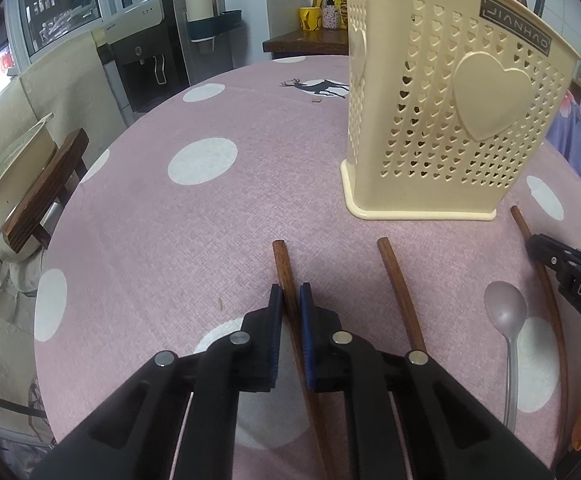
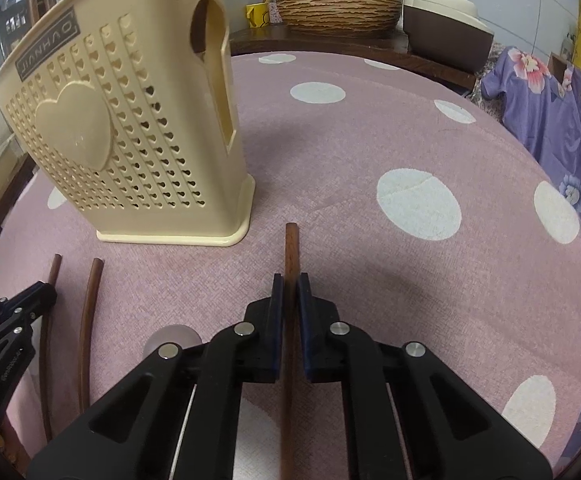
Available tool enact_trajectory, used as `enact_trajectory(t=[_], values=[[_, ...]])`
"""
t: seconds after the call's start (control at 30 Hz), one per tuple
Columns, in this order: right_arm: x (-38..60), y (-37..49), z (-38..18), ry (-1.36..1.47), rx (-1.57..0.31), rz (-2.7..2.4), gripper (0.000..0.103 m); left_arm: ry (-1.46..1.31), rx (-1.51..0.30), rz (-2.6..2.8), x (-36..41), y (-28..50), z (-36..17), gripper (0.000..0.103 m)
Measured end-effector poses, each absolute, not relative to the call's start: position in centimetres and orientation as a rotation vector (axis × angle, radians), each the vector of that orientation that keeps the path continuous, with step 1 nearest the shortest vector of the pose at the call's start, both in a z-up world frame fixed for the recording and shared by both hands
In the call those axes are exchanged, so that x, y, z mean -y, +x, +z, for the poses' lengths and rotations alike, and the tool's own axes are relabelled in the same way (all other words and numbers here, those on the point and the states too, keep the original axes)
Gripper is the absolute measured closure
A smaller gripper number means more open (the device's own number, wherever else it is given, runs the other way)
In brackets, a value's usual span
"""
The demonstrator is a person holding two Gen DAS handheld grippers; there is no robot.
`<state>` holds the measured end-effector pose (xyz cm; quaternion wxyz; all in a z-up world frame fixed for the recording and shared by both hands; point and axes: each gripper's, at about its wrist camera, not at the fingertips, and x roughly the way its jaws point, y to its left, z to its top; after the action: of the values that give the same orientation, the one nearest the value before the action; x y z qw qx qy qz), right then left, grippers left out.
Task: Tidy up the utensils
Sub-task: 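Lift both brown chopsticks toward the cream holder with both tools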
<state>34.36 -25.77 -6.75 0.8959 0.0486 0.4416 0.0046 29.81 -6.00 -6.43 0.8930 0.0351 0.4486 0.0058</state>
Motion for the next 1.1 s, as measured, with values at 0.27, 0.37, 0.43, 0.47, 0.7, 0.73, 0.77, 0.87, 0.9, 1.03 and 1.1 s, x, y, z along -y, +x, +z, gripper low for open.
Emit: enact_trajectory(t=[0.27,0.37,0.43,0.47,0.7,0.73,0.77,0.87,0.9,1.03,1.1], values=[[26.9,32.9,-5.7,0.137,-0.862,0.004,0.095,0.019,-0.913,-0.005,5.0,29.8,-5.6,0.095],[27.4,31.8,-4.6,0.160,-0.825,0.009,0.095,-0.006,-0.881,-0.023,4.6,29.4,-4.4,0.095],[27.8,30.8,-3.5,0.169,-0.784,0.021,0.095,-0.029,-0.847,-0.045,4.2,28.8,-3.0,0.095],[27.9,30.4,-3.0,0.168,-0.763,0.020,0.095,-0.039,-0.830,-0.055,4.1,28.5,-2.4,0.095],[28.7,26.7,2.6,0.182,-0.590,0.052,0.095,-0.077,-0.666,-0.110,3.5,25.9,3.8,0.095],[28.6,26.2,3.5,0.181,-0.566,0.061,0.095,-0.082,-0.647,-0.115,3.4,25.6,4.5,0.095],[28.5,25.6,4.3,0.179,-0.544,0.070,0.095,-0.089,-0.628,-0.122,3.3,25.3,5.3,0.095],[28.2,23.8,6.9,0.161,-0.472,0.087,0.095,-0.102,-0.572,-0.131,3.0,24.2,7.2,0.095],[28.2,23.3,7.6,0.157,-0.456,0.094,0.095,-0.103,-0.552,-0.132,3.0,23.8,7.8,0.095],[27.8,22.3,9.7,0.135,-0.413,0.113,0.095,-0.102,-0.493,-0.136,2.8,23.0,9.9,0.095],[27.5,22.4,10.0,0.129,-0.403,0.113,0.096,-0.102,-0.479,-0.135,2.8,23.0,10.4,0.095]])
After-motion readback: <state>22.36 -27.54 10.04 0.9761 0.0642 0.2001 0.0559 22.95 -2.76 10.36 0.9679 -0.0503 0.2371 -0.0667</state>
